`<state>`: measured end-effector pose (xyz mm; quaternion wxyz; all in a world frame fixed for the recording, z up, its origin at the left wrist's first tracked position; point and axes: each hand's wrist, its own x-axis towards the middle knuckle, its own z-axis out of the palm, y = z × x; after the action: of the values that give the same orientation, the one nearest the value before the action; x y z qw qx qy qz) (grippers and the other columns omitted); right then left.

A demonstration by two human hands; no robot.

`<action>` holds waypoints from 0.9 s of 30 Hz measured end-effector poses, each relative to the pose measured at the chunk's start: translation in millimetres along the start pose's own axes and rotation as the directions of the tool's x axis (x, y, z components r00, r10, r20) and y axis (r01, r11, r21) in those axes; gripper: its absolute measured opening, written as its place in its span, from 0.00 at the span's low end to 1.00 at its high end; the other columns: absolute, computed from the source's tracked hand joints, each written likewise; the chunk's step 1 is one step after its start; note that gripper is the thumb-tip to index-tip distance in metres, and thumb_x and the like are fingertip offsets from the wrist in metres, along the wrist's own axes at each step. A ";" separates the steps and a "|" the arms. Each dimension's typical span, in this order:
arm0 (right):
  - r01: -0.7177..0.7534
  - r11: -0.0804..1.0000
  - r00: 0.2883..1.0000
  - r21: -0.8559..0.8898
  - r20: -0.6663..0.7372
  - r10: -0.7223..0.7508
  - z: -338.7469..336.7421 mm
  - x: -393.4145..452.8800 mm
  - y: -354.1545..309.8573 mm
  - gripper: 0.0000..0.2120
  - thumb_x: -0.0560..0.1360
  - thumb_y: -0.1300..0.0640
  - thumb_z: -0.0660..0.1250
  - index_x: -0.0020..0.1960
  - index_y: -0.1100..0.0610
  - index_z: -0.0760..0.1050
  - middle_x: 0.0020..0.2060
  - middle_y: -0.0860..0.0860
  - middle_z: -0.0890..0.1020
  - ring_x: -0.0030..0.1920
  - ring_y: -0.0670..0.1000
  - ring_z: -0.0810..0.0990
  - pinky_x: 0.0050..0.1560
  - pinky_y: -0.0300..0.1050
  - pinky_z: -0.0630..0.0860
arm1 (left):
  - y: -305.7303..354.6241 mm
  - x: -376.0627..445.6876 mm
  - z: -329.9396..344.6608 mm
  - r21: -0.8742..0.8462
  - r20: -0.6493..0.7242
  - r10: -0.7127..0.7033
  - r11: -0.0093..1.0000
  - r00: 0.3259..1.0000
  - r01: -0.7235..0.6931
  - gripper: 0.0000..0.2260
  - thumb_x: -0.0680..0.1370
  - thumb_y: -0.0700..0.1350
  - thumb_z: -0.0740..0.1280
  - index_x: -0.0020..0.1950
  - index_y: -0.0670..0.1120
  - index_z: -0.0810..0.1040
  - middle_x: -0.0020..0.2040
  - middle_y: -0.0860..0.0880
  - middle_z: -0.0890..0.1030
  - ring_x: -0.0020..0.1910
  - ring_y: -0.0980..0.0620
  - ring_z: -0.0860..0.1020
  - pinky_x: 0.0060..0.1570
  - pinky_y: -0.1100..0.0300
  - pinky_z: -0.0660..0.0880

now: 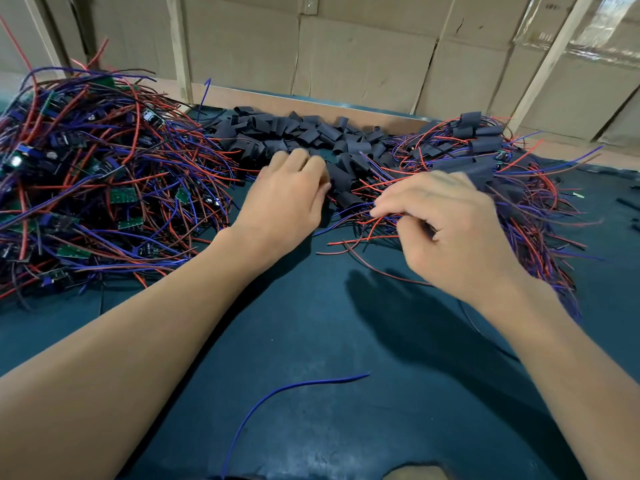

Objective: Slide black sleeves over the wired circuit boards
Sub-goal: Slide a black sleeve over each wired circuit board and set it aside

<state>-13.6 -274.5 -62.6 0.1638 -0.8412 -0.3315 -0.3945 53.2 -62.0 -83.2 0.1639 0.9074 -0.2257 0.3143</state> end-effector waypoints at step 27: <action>-0.264 0.959 0.781 -0.104 0.560 0.276 7.9 -6.3 13.2 0.14 0.76 0.41 0.70 0.55 0.48 0.83 0.44 0.46 0.80 0.46 0.51 0.78 0.50 0.55 0.77 | -24.4 0.4 -32.6 0.568 0.294 -0.574 0.748 0.765 0.344 0.21 0.80 0.54 0.63 0.67 0.42 0.69 0.67 0.34 0.70 0.67 0.35 0.66 0.63 0.42 0.64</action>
<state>-3.1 -282.5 -72.7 0.1040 -0.9605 -0.2374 -0.1011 49.8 -27.1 -62.4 -0.0497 0.9926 0.0655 0.0892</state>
